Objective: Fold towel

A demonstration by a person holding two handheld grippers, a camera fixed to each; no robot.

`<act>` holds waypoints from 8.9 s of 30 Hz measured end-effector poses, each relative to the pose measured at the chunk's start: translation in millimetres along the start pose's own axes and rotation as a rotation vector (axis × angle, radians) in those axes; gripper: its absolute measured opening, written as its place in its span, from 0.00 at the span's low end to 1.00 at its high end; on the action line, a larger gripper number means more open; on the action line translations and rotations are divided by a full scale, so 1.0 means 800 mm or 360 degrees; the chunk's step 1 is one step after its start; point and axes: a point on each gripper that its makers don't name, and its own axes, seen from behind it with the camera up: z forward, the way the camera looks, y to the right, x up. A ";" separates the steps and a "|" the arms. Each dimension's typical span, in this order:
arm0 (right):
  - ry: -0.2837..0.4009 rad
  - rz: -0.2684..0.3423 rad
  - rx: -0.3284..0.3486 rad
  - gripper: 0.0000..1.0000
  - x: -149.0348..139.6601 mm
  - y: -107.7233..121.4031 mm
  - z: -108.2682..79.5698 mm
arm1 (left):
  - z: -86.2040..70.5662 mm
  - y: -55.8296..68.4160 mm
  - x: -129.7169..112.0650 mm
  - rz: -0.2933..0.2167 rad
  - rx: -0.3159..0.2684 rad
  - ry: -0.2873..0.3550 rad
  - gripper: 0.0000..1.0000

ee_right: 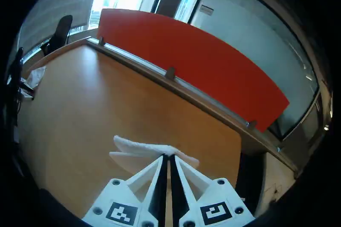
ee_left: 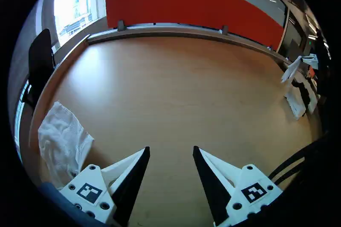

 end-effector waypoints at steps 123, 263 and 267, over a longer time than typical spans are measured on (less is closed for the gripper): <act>-0.0704 0.0487 -0.0241 0.05 -0.343 0.041 -0.088 | -0.006 0.009 0.002 0.0066 0.0009 -0.0003 0.74; 0.0891 0.0805 -0.0599 0.94 0.009 0.013 -0.149 | -0.086 -0.015 0.220 -0.0051 0.0165 0.0897 0.74; 0.0901 0.0795 -0.0580 0.94 0.024 0.000 -0.148 | -0.091 -0.017 0.227 -0.0045 0.0162 0.0931 0.74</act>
